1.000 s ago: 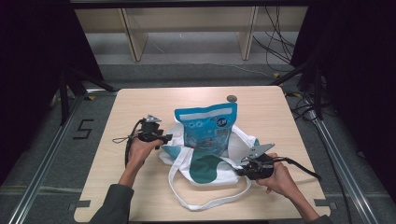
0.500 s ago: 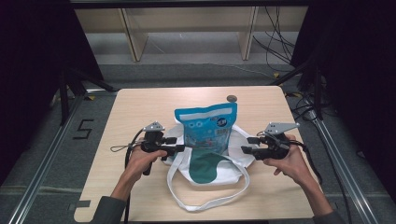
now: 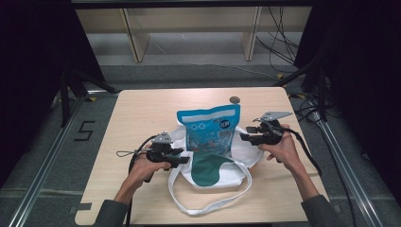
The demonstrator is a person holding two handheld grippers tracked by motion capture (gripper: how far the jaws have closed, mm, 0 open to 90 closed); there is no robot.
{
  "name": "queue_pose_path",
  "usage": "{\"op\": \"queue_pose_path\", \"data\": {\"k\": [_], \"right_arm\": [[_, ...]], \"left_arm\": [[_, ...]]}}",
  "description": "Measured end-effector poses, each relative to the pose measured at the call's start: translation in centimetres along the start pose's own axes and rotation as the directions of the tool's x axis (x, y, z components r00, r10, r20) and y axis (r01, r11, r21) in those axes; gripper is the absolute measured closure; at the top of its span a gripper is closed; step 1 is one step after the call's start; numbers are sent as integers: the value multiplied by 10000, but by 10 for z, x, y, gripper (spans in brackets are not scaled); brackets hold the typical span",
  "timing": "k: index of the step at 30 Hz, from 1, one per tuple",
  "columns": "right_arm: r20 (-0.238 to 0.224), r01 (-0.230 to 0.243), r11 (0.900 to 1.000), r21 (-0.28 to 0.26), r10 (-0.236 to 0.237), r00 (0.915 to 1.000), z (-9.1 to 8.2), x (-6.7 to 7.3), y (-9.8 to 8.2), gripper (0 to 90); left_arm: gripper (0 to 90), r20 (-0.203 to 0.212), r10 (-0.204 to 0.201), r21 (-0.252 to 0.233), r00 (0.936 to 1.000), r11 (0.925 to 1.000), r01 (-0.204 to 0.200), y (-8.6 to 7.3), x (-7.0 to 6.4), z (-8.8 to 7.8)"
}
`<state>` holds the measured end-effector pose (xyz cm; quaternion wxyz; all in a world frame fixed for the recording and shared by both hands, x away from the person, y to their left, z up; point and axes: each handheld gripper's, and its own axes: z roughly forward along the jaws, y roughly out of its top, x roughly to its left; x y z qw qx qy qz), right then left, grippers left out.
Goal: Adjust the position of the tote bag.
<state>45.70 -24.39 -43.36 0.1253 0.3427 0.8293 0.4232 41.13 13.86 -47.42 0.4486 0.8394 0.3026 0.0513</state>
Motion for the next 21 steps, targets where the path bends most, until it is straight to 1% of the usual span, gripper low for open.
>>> {"op": "queue_pose_path", "data": {"k": [1, 2, 3, 4, 5, 6, 7, 8, 9, 10, 11, 12, 13, 14, 15, 16, 17, 18, 19, 20, 21], "right_arm": [[176, 171, 9998, 44, -172, 9997, 3, 0, 0, 729], [346, 253, 9997, 4, -253, 9991, 4, -2, 1, 805], [469, 308, 9995, -103, -303, 9984, 5, -5, 2, 848], [695, 277, 9993, -244, -260, 9972, 7, -8, 3, 870], [864, 155, 9998, -82, -148, 9962, 8, -11, 3, 881], [1216, 96, 9999, -107, -82, 9925, 13, -13, 3, 885], [1443, -4, 10000, 23, 1, 9895, 19, -16, 1, 887], [1684, -20, 9996, 289, -29, 9857, 24, -20, 0, 888], [1873, -71, 9985, 539, -31, 9823, 32, -23, -3, 888], [2043, -39, 9971, 762, -118, 9788, 39, -28, -7, 889], [2148, -262, 9947, 992, 43, 9766, 46, -31, -11, 888], [2148, -299, 9928, 1164, 42, 9766, 52, -36, -14, 888], [2206, -450, 9942, 975, 225, 9751, 60, -38, -18, 889], [2105, -580, 9895, 1324, 291, 9772, 60, -40, -19, 889], [2162, -411, 9912, 1260, 130, 9763, 64, -41, -21, 888], [2185, -529, 9910, 1232, 249, 9755, 65, -40, -21, 888], [2192, -383, 9876, 1522, 41, 9757, 64, -40, -21, 888], [2223, -563, 9875, 1472, 224, 9747, 64, -37, -21, 888], [2246, -292, 9893, 1428, -37, 9744, 63, -37, -21, 884], [2238, -414, 9911, 1262, 122, 9746, 59, -36, -19, 870], [2134, -619, 9940, 899, 415, 9761, 55, -36, -17, 828]], "left_arm": [[655, -127, 160, 71, 9998, 9998, -159, -1, -1, 0], [676, -118, 351, 153, 9993, 9993, -349, -2, -2, -1], [707, -79, 479, 152, 9988, 9987, -478, -3, -3, 0], [743, -37, 666, 252, 9978, 9975, -665, -4, -5, -1], [778, 21, 883, 398, 9961, 9953, -883, -5, -6, -1], [807, 98, 1090, 557, 9940, 9924, -1094, -7, -8, -1], [819, 73, 1327, 778, 9911, 9881, -1329, -9, -10, 0], [826, 151, 1480, 962, 9889, 9842, -1487, -13, -12, 2], [829, 124, 1825, 1368, 9831, 9737, -1824, -17, -13, 3], [830, 282, 1969, 1536, 9800, 9679, -1989, -22, -14, 5], [831, 352, 1774, 1562, 9835, 9711, -1807, -27, -15, 8], [832, 391, 1760, 1571, 9836, 9710, -1800, -31, -13, 9], [832, 326, 1494, 1511, 9882, 9767, -1527, -33, -14, 10], [833, 342, 1485, 1563, 9883, 9759, -1521, -34, -13, 11], [834, 354, 1527, 1593, 9876, 9748, -1564, -34, -14, 12], [834, 344, 1588, 1625, 9867, 9733, -1623, -34, -15, 13], [833, 207, 1825, 1762, 9830, 9671, -1833, -33, -17, 12], [828, 177, 1966, 1949, 9803, 9610, -1962, -30, -18, 9], [814, 60, 1856, 1902, 9826, 9645, -1833, -28, -20, 8], [788, -8, 1916, 1895, 9815, 9637, -1880, -25, -21, 5], [758, -126, 1838, 1713, 9829, 9688, -1790, -22, -22, 1]]}}
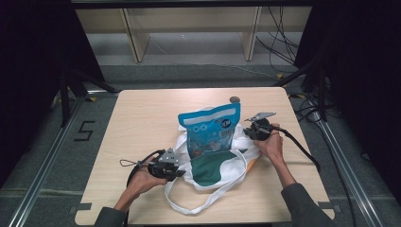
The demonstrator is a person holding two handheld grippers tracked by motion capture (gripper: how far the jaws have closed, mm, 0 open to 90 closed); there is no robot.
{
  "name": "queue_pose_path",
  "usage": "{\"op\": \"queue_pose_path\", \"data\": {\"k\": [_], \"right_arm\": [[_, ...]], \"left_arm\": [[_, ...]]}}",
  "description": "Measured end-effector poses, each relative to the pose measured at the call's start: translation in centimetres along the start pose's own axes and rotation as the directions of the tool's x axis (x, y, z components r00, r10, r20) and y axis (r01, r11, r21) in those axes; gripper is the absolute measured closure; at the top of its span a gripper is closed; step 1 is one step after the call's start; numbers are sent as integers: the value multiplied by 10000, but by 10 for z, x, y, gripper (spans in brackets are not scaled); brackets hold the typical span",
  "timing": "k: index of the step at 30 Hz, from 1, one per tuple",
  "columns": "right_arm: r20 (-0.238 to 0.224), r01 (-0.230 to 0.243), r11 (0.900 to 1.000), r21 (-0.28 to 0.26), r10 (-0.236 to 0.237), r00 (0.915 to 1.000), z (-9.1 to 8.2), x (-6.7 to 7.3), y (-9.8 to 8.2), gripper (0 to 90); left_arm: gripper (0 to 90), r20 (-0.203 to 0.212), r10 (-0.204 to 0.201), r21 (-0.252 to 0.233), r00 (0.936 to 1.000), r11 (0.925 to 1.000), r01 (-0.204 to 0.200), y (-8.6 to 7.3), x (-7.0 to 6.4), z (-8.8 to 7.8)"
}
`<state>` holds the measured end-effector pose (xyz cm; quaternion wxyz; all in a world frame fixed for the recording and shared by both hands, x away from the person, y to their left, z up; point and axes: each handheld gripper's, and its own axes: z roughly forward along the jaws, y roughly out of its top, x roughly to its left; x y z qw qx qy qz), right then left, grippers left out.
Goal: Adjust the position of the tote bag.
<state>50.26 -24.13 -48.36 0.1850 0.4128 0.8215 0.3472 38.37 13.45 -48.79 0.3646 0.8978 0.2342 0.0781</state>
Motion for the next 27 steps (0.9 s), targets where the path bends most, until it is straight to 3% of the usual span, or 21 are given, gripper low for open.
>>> {"op": "queue_pose_path", "data": {"k": [1, 3, 5, 7, 11, 14, 18, 20, 22, 23, 25, 26, 27], "right_arm": [[-209, -184, 9998, 96, 186, 9996, -9, -1, 3, 792], [-852, -274, 9988, -412, 238, 9961, -26, -3, 8, 720], [-1163, -151, 9965, -817, 55, 9932, -45, 0, 9, 693], [-1919, -413, 9932, -1087, 198, 9812, -61, 4, 9, 663], [-2748, 12, 9912, -1327, -379, 9607, -81, 23, 5, 638], [-2970, 144, 9951, -974, -429, 9539, -93, 41, 0, 611], [-3085, 343, 9934, -1098, -669, 9489, -105, 51, -6, 590], [-2787, 422, 9925, -1150, -731, 9576, -108, 52, -10, 568], [-2716, 364, 9927, -1154, -667, 9601, -109, 52, -15, 553], [-2831, 222, 9953, -942, -482, 9579, -111, 52, -18, 540], [-2679, 18, 9952, -974, -280, 9630, -112, 50, -23, 521], [-2649, -55, 9955, -948, -199, 9641, -112, 49, -25, 515], [-2524, 103, 9939, -1098, -379, 9669, -113, 46, -27, 507]], "left_arm": [[736, 76, -146, -183, 9999, 9997, 147, 3, 0, -5], [663, 254, -456, -744, 9986, 9961, 473, 9, 1, -15], [631, 379, -792, -1242, 9961, 9888, 833, 14, 2, -24], [610, 493, -881, -1568, 9949, 9831, 948, 17, 4, -27], [557, 161, -998, -1348, 9949, 9857, 1010, 18, -1, -23], [497, -18, -1257, -1380, 9921, 9826, 1243, 19, -6, -26], [473, -416, -1449, -1669, 9886, 9765, 1361, 16, -14, -39], [467, -522, -1529, -1769, 9869, 9740, 1415, 12, -15, -43], [456, -636, -1702, -2077, 9834, 9660, 1537, 8, -16, -45], [448, -632, -1806, -2085, 9815, 9642, 1640, 5, -16, -46], [432, -774, -1843, -2137, 9798, 9630, 1642, 0, -16, -47], [420, -805, -2002, -2217, 9764, 9587, 1783, -2, -16, -46], [406, -775, -2049, -2190, 9757, 9583, 1838, -3, -16, -47]]}}
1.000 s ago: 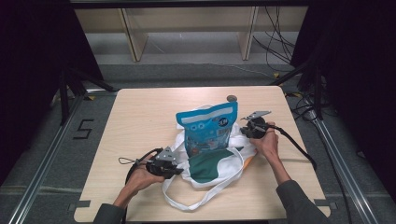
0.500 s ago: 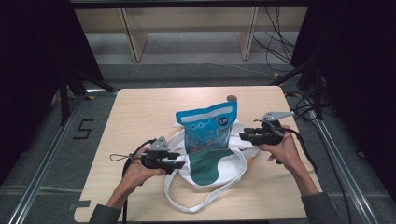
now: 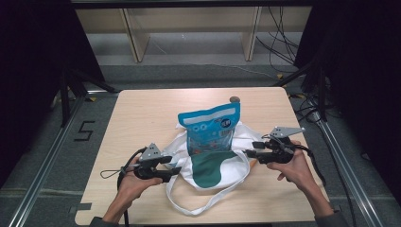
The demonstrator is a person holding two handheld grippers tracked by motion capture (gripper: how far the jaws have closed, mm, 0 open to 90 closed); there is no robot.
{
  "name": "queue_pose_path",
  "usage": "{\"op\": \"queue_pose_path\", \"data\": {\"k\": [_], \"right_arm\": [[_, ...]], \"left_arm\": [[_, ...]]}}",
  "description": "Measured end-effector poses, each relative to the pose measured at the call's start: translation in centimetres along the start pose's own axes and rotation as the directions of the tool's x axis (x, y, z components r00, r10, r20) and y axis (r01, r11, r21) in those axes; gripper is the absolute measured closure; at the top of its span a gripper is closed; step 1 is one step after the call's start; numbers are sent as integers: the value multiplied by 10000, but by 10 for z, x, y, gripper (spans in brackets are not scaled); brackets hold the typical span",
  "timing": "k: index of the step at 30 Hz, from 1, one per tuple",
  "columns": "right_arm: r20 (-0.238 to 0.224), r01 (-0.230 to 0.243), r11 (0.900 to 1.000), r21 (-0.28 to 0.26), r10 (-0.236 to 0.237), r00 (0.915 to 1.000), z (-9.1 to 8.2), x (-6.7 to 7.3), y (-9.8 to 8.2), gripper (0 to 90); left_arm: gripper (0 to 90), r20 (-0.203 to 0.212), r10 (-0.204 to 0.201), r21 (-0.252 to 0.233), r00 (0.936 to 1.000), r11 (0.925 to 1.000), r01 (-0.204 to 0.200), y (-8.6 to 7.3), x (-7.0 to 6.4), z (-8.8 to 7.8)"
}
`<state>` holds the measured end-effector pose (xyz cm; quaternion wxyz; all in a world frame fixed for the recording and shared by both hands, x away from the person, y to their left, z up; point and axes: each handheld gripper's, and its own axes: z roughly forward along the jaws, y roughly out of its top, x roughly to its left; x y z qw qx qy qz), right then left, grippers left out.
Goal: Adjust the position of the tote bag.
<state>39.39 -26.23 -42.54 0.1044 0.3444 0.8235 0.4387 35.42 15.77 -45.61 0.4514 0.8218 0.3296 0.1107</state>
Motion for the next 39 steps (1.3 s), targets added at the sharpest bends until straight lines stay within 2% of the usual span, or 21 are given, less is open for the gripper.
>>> {"op": "queue_pose_path", "data": {"k": [1, 2, 3, 9, 12, 14, 17, 19, 20, 22, 23, 24, 25, 26, 31, 32, 33, 35, 37, 38, 39], "right_arm": [[-77, -223, 9997, 57, 223, 9997, -1, 1, -2, 504], [6, -175, 9998, -16, 175, 9998, -2, 0, -4, 501], [-78, -266, 9996, -10, 266, 9996, -3, -1, -5, 496], [165, -404, 9991, -92, 405, 9990, -7, -2, -11, 459], [180, -571, 9984, -28, 571, 9982, -9, -2, -15, 444], [229, -712, 9975, -5, 712, 9972, -10, -3, -17, 435], [337, -497, 9988, 27, 496, 9982, -12, -6, -21, 428], [314, -661, 9978, -12, 661, 9973, -12, -4, -23, 424], [334, -910, 9959, -32, 910, 9953, -13, -2, -24, 421], [323, -519, 9986, 34, 518, 9981, -13, -5, -25, 415], [220, -829, 9966, 33, 828, 9963, -13, -2, -26, 413], [367, -679, 9977, -42, 680, 9970, -13, -3, -27, 410], [382, -428, 9990, -130, 433, 9983, -13, -5, -27, 406], [236, -764, 9971, 4, 764, 9968, -14, -3, -28, 404], [338, -714, 9974, -1, 714, 9969, -15, -3, -31, 389], [399, -485, 9988, -43, 486, 9980, -16, -5, -31, 385], [317, -784, 9969, -71, 786, 9964, -15, -4, -32, 383], [293, -811, 9967, -51, 812, 9963, -16, -4, -34, 376], [467, -457, 9989, -88, 461, 9978, -17, -6, -35, 374], [345, -855, 9963, 17, 854, 9957, -18, -4, -36, 372], [608, -493, 9986, -171, 502, 9969, -17, -6, -37, 369]], "left_arm": [[397, -117, -135, -33, 9998, 9999, 135, -2, 0, 0], [395, -106, 94, 158, 9999, 9998, -92, -3, 2, -2], [392, -187, -187, -100, 9996, 9998, 185, -5, 0, -1], [356, -405, -638, -184, 9971, 9978, 631, -12, -1, -6], [340, -517, -447, -50, 9977, 9990, 445, -16, 1, -9], [338, -542, -618, -173, 9966, 9980, 609, -18, -1, -9], [325, -557, -796, -289, 9953, 9965, 781, -21, 0, -10], [318, -601, -857, -119, 9945, 9963, 851, -22, 1, -12], [312, -702, -1106, -388, 9914, 9934, 1081, -23, 0, -11], [303, -646, -1070, -345, 9922, 9939, 1049, -24, 3, -13], [297, -677, -983, -196, 9928, 9951, 972, -24, 4, -14], [293, -665, -1287, -405, 9894, 9912, 1262, -26, 3, -14], [291, -682, -1206, -424, 9904, 9921, 1179, -26, 3, -14], [287, -675, -1191, -392, 9906, 9924, 1166, -26, 4, -15], [263, -774, -1376, -490, 9875, 9898, 1340, -29, 4, -19], [260, -801, -1450, -559, 9862, 9885, 1408, -29, 4, -19], [256, -795, -1488, -578, 9857, 9878, 1445, -30, 4, -20], [249, -830, -1638, -587, 9830, 9855, 1592, -31, 4, -20], [245, -801, -1559, -509, 9845, 9870, 1522, -32, 5, -22], [243, -807, -1587, -522, 9840, 9866, 1549, -33, 5, -22], [243, -871, -1532, -540, 9843, 9874, 1489, -34, 5, -22]]}}
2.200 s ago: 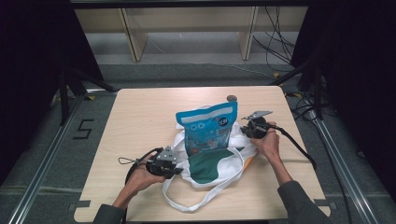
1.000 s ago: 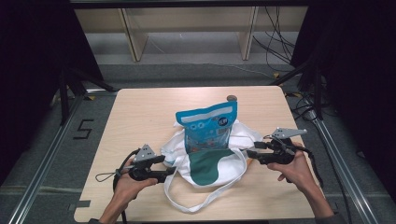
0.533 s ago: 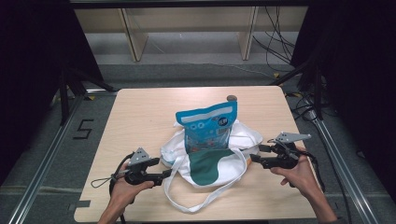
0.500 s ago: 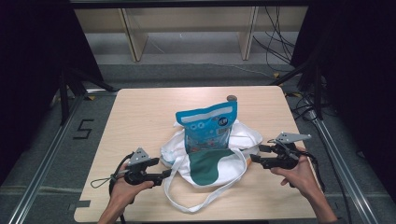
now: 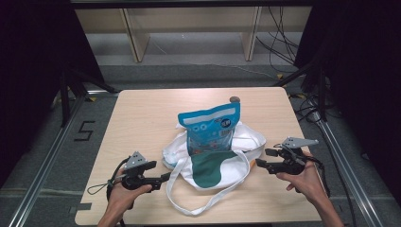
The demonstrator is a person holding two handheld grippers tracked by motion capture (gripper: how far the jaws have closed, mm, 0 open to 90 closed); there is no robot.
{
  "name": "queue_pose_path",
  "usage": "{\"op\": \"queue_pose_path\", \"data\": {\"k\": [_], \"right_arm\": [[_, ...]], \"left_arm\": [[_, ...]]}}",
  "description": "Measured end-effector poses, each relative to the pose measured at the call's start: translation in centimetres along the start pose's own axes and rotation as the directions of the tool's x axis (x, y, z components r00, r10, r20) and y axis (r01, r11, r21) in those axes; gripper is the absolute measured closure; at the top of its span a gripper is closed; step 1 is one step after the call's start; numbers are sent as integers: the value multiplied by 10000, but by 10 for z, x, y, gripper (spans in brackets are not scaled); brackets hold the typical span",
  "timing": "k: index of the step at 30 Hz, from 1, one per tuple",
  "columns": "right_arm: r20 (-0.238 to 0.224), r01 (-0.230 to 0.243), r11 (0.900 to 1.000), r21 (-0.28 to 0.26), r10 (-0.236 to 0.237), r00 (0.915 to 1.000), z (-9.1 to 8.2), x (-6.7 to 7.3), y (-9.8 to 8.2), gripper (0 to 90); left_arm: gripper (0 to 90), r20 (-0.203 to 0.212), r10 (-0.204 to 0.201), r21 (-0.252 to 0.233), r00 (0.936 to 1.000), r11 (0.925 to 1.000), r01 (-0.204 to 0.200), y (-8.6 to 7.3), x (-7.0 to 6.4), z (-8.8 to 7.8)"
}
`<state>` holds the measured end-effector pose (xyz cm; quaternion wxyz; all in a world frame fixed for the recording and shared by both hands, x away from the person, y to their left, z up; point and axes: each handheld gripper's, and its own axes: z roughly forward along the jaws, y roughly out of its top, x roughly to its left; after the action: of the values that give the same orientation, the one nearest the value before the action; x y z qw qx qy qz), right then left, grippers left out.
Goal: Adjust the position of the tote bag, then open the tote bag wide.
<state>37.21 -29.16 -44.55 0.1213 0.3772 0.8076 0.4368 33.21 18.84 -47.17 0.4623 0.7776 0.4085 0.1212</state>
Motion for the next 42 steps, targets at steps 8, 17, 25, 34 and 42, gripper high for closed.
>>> {"op": "queue_pose_path", "data": {"k": [8, 17, 25, 34, 42], "right_arm": [[-172, -404, 9991, 118, 406, 9990, -2, 1, -7, 362], [-93, -355, 9993, 153, 356, 9993, -5, 5, -23, 354], [57, -442, 9986, 291, 441, 9990, -12, 11, -38, 338], [-67, -351, 9985, 409, 354, 9994, -12, 16, -49, 330], [-91, -147, 9991, 387, 151, 9998, -15, 19, -53, 319]], "left_arm": [[236, -57, -225, -64, 9997, 9997, 224, -5, 0, -3], [226, -128, -179, -69, 9998, 9998, 178, -12, -6, -10], [217, -238, -30, -76, 9997, 10000, 28, -18, -12, -12], [181, -334, -175, -61, 9993, 9998, 173, -31, -16, -16], [155, -456, -329, 256, 9984, 9991, 340, -43, -13, -15]]}}
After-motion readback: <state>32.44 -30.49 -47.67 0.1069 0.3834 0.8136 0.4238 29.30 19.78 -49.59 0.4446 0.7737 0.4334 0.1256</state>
